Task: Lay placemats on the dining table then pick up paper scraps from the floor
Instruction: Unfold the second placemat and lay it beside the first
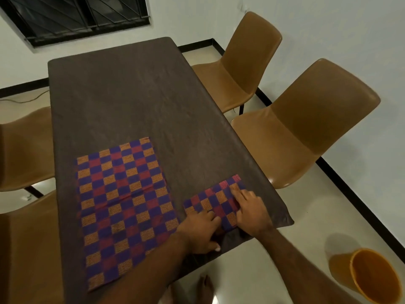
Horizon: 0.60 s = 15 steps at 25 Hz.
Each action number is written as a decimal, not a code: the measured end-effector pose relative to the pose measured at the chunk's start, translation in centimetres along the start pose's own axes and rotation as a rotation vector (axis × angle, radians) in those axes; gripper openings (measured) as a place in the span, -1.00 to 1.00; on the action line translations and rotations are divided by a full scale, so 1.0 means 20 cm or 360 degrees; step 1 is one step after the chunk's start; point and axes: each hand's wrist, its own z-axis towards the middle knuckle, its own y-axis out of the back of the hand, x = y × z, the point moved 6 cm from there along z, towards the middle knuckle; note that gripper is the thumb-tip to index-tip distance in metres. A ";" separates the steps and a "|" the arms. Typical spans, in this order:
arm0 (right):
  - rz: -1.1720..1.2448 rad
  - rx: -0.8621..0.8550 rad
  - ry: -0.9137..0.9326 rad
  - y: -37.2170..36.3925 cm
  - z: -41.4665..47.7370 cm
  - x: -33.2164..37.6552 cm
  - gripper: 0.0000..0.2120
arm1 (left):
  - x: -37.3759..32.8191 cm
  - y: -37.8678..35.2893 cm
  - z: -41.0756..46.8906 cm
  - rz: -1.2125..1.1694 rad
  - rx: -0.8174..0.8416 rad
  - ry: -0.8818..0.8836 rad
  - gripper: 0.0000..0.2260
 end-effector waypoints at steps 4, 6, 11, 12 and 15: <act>0.0054 -0.0161 0.0021 0.03 0.00 -0.01 -0.47 | 0.04 0.02 0.03 -0.0148 -0.0185 0.0041 -0.77; 0.0108 -0.0285 0.0005 0.10 0.03 -0.03 -0.54 | 0.13 0.05 0.03 -0.0461 -0.0240 0.0082 -0.88; 0.0252 -0.0688 -0.0114 0.34 0.14 -0.09 -0.62 | 0.45 0.31 0.05 -0.0910 -0.0657 0.0406 -0.95; 0.0284 -0.0726 -0.0153 0.36 0.16 -0.09 -0.62 | 0.54 0.37 0.06 -0.0955 -0.0711 0.0492 -0.94; 0.0371 -0.0744 -0.0216 0.32 0.21 -0.10 -0.59 | 0.77 0.46 0.13 -0.1071 -0.0749 0.0767 -0.92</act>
